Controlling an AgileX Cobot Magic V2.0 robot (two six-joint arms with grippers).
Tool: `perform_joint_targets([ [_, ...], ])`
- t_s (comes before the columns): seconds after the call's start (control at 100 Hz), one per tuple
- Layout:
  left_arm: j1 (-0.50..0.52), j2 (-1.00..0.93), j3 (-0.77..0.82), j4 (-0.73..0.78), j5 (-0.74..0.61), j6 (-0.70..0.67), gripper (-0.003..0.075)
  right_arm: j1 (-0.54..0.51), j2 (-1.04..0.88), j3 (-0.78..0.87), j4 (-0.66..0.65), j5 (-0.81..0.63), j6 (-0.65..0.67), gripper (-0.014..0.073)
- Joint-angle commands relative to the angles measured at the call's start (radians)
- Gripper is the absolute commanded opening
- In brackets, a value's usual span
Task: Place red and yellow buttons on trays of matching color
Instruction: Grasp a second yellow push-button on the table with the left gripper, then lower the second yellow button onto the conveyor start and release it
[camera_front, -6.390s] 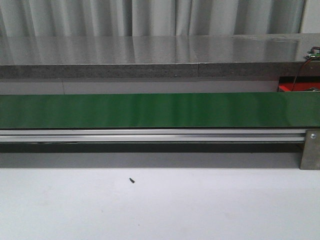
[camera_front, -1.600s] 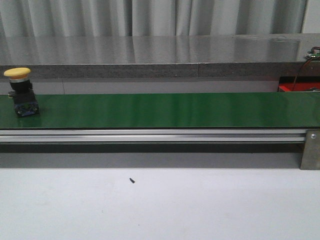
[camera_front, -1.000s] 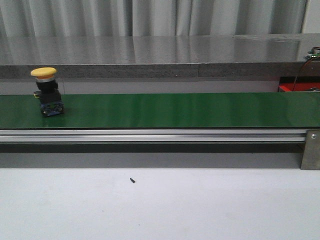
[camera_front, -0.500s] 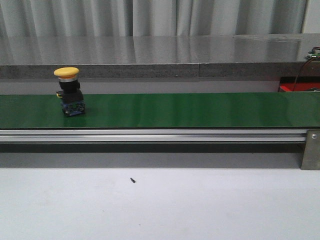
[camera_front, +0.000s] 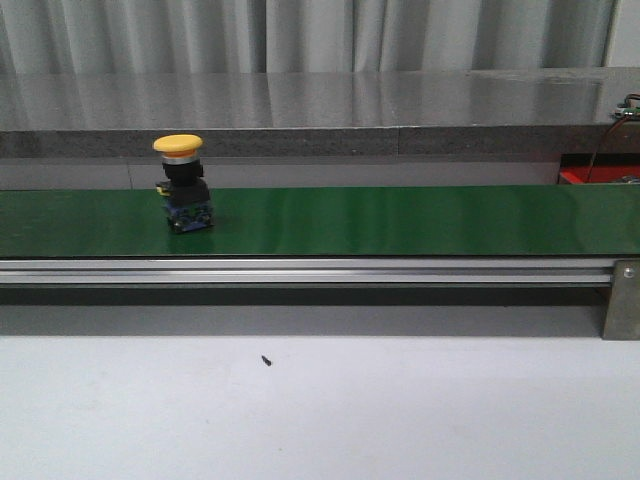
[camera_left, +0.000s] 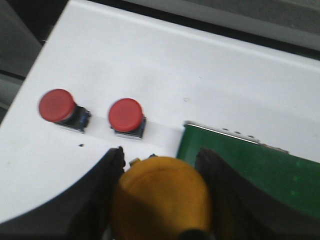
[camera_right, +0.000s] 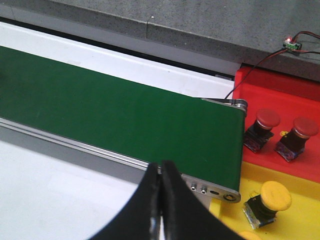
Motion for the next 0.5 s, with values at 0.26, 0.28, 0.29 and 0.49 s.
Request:
perform_joint_targets([
  [0.26,-0.166,-0.051,0.137,-0.016,-0.169,0.001,0.0123,0.003,0.0,-0.025,0.029,-0.067,-0.004,-0.0118],
  [0.28,-0.172,-0.051,0.143,-0.016,-0.171,0.001,0.0123,0.003,0.0,-0.025,0.029,-0.067,-0.004,-0.0118],
  [0.29,-0.174,-0.049,0.144,-0.016,-0.173,0.001,0.0123,0.003,0.0,-0.025,0.029,-0.067,-0.004,-0.0118],
  [0.49,-0.199,-0.015,0.161,-0.017,-0.191,0.001,0.0123,0.003,0.0,-0.025,0.029,-0.067,-0.004,-0.0118],
])
